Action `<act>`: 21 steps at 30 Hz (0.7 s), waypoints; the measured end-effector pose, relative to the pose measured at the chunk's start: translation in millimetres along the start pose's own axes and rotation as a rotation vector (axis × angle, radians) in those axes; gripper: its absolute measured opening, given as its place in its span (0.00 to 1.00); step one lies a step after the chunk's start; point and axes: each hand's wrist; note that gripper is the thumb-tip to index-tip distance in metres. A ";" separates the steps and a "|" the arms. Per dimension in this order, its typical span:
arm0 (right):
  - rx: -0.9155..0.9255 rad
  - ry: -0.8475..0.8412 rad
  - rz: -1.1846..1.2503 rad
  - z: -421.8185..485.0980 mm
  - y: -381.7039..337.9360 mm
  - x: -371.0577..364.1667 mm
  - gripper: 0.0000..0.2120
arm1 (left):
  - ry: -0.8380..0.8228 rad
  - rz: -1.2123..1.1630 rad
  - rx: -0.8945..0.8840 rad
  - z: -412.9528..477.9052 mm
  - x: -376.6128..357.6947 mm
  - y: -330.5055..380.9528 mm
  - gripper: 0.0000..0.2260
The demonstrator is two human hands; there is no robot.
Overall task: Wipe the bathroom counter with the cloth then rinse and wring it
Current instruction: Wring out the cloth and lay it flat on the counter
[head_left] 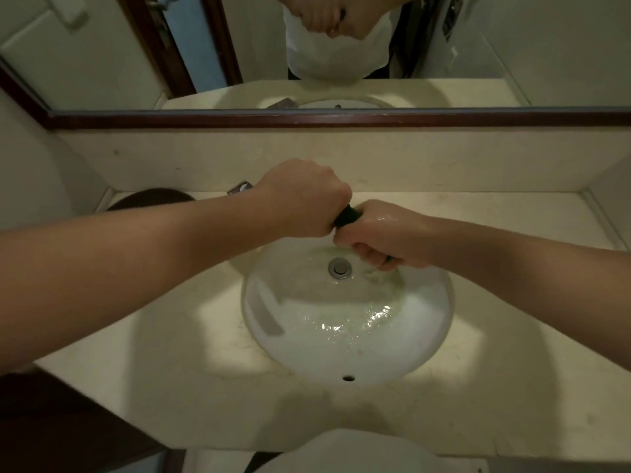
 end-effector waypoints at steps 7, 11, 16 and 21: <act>0.205 0.311 -0.784 35.5 6.4 -2.9 0.05 | -0.320 -0.328 0.302 3.1 -19.4 13.8 0.06; 0.335 0.360 -1.063 50.7 4.4 7.2 0.05 | -0.321 -0.662 0.447 6.1 -42.4 12.0 0.10; 0.531 0.378 -1.284 64.3 11.5 20.8 0.08 | -0.319 -1.136 0.589 6.9 -53.6 20.0 0.15; 0.659 0.320 -1.408 77.8 25.0 27.4 0.11 | -0.372 -1.417 0.772 7.1 -62.0 37.9 0.15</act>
Point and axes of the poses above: each hand's wrist, its own z-axis towards the middle knuckle, its own x-axis out of the back of the hand, y = z × x, and after that the axes turned 4 degrees about -x, right-handed
